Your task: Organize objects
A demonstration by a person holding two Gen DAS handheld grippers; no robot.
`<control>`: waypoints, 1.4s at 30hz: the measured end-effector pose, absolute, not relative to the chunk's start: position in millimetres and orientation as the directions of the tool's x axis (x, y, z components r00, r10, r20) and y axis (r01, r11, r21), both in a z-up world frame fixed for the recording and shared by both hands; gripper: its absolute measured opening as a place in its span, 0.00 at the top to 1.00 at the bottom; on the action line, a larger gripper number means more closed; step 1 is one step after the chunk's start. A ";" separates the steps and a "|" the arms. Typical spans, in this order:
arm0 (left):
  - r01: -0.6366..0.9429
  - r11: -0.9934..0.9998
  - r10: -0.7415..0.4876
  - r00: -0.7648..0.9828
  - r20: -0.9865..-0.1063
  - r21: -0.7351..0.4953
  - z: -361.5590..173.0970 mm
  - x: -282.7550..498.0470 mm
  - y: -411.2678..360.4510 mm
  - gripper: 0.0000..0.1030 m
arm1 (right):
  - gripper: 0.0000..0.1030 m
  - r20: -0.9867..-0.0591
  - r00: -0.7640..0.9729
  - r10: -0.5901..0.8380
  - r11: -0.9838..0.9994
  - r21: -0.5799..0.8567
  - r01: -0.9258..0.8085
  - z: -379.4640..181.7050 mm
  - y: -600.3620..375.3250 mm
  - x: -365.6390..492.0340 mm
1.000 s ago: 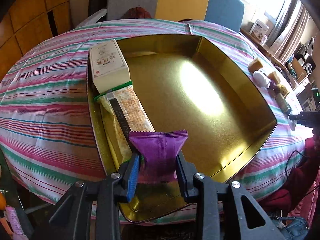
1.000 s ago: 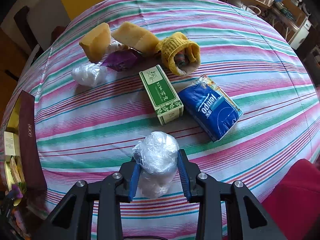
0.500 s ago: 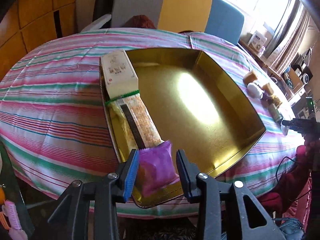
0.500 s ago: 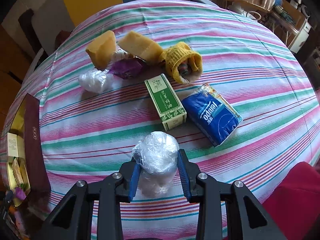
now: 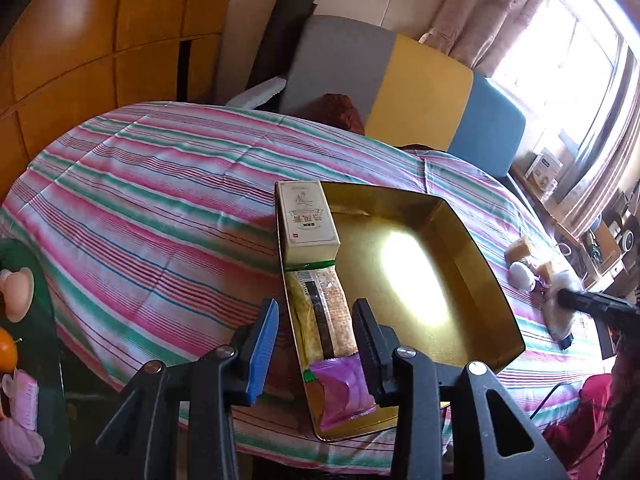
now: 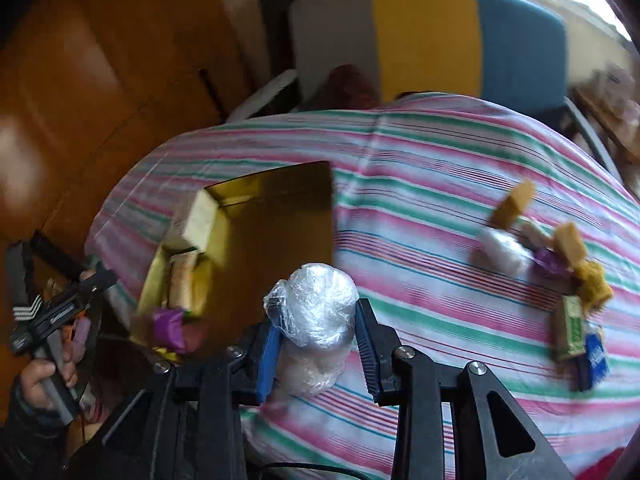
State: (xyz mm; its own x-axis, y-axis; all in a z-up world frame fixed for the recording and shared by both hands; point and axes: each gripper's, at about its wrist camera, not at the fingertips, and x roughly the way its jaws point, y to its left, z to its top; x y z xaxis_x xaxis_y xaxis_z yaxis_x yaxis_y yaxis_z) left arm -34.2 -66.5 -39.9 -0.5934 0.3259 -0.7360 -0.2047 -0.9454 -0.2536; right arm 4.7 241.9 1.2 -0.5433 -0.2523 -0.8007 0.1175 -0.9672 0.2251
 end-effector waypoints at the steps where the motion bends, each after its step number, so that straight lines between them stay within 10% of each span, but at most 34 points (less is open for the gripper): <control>1: -0.203 -0.943 0.332 -0.588 -0.738 -0.263 -42.1 -34.8 -68.2 0.63 | 0.65 -0.807 -0.521 -0.277 -0.961 0.223 0.165 -3.5 221.1 -1.9; 20: -0.157 -0.951 0.308 -0.575 -0.758 -0.267 -58.6 -32.7 -84.4 0.63 | 0.61 -0.925 -0.229 -0.303 -0.908 0.207 0.364 -118.0 78.8 -47.4; 29: -0.167 -0.961 0.276 -0.595 -0.755 -0.220 -51.5 -29.6 -77.5 0.63 | 0.33 -0.872 -0.351 -0.342 -0.923 0.243 0.298 -92.7 114.2 -35.1; 42: -0.285 -0.951 0.278 -0.612 -0.740 -0.122 -26.5 -24.3 -19.1 0.63 | 0.27 -0.809 -0.558 -0.185 -0.981 0.181 0.063 -35.1 232.2 0.5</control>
